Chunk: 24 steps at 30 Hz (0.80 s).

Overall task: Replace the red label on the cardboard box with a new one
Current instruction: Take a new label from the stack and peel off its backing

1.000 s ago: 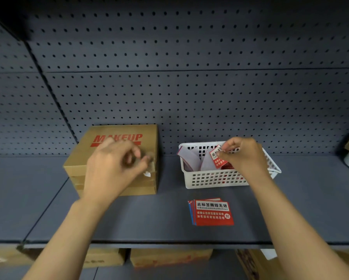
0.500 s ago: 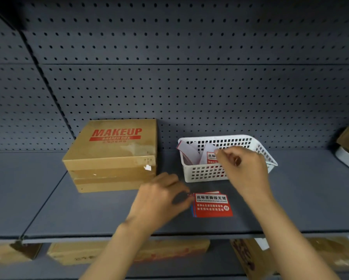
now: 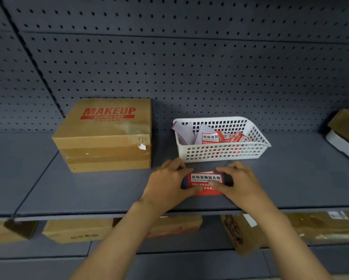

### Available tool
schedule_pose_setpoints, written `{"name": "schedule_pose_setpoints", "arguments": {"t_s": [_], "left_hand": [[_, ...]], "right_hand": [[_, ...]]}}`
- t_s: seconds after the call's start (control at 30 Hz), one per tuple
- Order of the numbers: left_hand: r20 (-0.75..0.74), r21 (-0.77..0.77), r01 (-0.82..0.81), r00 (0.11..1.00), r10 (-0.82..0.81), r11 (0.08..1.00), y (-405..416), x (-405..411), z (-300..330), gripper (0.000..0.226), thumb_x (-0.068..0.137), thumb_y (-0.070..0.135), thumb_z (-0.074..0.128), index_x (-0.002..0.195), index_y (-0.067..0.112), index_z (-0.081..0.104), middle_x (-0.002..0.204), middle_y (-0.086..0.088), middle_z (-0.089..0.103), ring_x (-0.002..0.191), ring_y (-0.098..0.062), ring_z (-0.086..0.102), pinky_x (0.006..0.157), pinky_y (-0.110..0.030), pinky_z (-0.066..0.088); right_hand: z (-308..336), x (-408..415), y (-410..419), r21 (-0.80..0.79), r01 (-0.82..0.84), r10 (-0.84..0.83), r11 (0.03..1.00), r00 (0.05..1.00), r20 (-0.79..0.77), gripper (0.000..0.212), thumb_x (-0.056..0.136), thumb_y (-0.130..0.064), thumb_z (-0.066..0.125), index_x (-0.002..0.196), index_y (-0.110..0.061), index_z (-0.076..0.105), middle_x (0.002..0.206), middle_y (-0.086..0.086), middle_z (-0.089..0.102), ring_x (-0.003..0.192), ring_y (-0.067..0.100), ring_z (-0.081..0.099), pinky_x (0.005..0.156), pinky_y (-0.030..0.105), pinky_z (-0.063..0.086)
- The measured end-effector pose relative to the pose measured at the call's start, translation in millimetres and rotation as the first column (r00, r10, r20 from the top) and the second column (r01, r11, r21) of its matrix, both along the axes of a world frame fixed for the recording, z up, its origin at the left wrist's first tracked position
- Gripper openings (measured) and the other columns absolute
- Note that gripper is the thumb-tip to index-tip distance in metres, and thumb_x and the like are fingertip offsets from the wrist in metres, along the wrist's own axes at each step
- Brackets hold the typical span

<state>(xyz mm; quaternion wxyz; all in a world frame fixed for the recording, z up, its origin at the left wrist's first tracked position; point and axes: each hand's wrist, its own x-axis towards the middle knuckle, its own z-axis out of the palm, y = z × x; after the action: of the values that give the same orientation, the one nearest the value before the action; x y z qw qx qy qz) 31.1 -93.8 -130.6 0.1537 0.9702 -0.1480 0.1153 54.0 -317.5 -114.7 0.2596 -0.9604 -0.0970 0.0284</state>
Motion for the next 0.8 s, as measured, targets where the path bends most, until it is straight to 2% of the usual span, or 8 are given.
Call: {"name": "schedule_pose_setpoints", "arguments": {"t_s": [0.13, 0.27, 0.4, 0.47, 0.53, 0.6, 0.7, 0.8], "left_hand": [[-0.013, -0.015, 0.013, 1.000, -0.013, 1.000, -1.0, 0.3, 2.2, 0.064, 0.080, 0.072, 0.056, 0.130, 0.031, 0.062, 0.120, 0.007, 0.057, 0.110, -0.015, 0.056, 0.086, -0.034, 0.054], [-0.002, -0.113, 0.016, 1.000, -0.016, 0.993, -2.9, -0.7, 5.6, 0.055, 0.079, 0.064, 0.066, 0.123, 0.033, 0.060, 0.122, 0.009, 0.057, 0.110, -0.011, 0.058, 0.085, -0.031, 0.055], [-0.016, -0.320, -0.031, 0.999, 0.028, 0.947, -3.5, -2.0, 10.1, 0.032, 0.079, 0.050, 0.075, 0.100, 0.032, 0.061, 0.115, 0.010, 0.061, 0.104, -0.006, 0.059, 0.083, -0.024, 0.056], [-0.026, -0.422, -0.045, 0.999, 0.038, 0.905, -1.8, -2.3, 19.0, 0.021, 0.080, 0.044, 0.077, 0.089, 0.031, 0.063, 0.110, 0.009, 0.066, 0.103, -0.007, 0.061, 0.083, -0.023, 0.056], [-0.041, -0.549, -0.046, 0.999, 0.028, 0.834, 0.6, -2.2, 32.9, 0.012, 0.082, 0.038, 0.077, 0.086, 0.029, 0.069, 0.104, 0.008, 0.071, 0.100, -0.009, 0.066, 0.083, -0.028, 0.057], [-0.123, -0.702, -0.080, 0.992, -0.009, 0.708, 2.1, -3.6, 52.7, 0.003, 0.085, 0.031, 0.075, 0.084, 0.033, 0.073, 0.099, 0.010, 0.074, 0.096, -0.008, 0.070, 0.082, -0.029, 0.058], [-0.217, -0.858, -0.139, 0.971, -0.104, 0.494, 3.3, -6.3, 83.1, 0.012, 0.088, 0.021, 0.073, 0.082, 0.031, 0.077, 0.088, 0.015, 0.079, 0.087, 0.002, 0.071, 0.078, -0.015, 0.053], [-0.209, -0.917, -0.131, 0.962, -0.176, 0.376, 4.5, -10.3, 109.6, 0.010, 0.090, 0.014, 0.070, 0.085, 0.019, 0.078, 0.086, 0.007, 0.079, 0.080, 0.003, 0.069, 0.075, -0.011, 0.051]], "right_hand": [[8.7, 0.4, 3.3, 0.012, 0.009, -0.009, 1.000, 1.000, 0.022, 0.036, 0.079, -0.043, 0.080, 0.108, -0.024, 0.072, 0.105, -0.004, 0.055, 0.105, 0.016, 0.056, 0.087, 0.029, 0.044], [16.0, -4.8, 6.9, 0.065, 0.026, -0.030, 0.998, 0.997, 0.064, 0.028, 0.077, -0.037, 0.083, 0.091, -0.026, 0.061, 0.095, -0.009, 0.058, 0.089, 0.013, 0.057, 0.071, 0.027, 0.044], [34.0, -12.7, 7.7, 0.241, 0.060, -0.062, 0.969, 0.998, 0.003, 0.018, 0.088, -0.031, 0.075, 0.085, -0.031, 0.057, 0.090, -0.003, 0.071, 0.085, 0.015, 0.065, 0.072, 0.034, 0.056], [46.2, -15.4, 8.4, 0.324, 0.067, -0.071, 0.944, 0.997, 0.001, 0.016, 0.090, -0.028, 0.074, 0.086, -0.033, 0.059, 0.088, 0.005, 0.073, 0.086, 0.020, 0.066, 0.076, 0.036, 0.055], [58.6, -16.2, 8.1, 0.375, 0.049, -0.069, 0.926, 0.997, 0.039, 0.016, 0.090, -0.027, 0.073, 0.087, -0.037, 0.062, 0.085, 0.008, 0.073, 0.086, 0.022, 0.066, 0.075, 0.033, 0.053], [71.2, -16.4, 7.8, 0.438, 0.022, -0.063, 0.898, 0.995, 0.079, 0.018, 0.091, -0.024, 0.072, 0.087, -0.039, 0.063, 0.083, 0.006, 0.073, 0.086, 0.019, 0.067, 0.072, 0.030, 0.052], [90.0, -15.2, 8.9, 0.523, -0.017, -0.054, 0.852, 0.991, 0.119, 0.017, 0.092, -0.023, 0.071, 0.088, -0.039, 0.064, 0.084, -0.004, 0.074, 0.089, 0.018, 0.069, 0.075, 0.030, 0.053], [107.1, -12.3, 14.1, 0.584, -0.060, -0.046, 0.809, 0.985, 0.165, 0.014, 0.091, -0.023, 0.072, 0.088, -0.036, 0.067, 0.086, -0.002, 0.076, 0.091, 0.024, 0.069, 0.081, 0.036, 0.056]]}}
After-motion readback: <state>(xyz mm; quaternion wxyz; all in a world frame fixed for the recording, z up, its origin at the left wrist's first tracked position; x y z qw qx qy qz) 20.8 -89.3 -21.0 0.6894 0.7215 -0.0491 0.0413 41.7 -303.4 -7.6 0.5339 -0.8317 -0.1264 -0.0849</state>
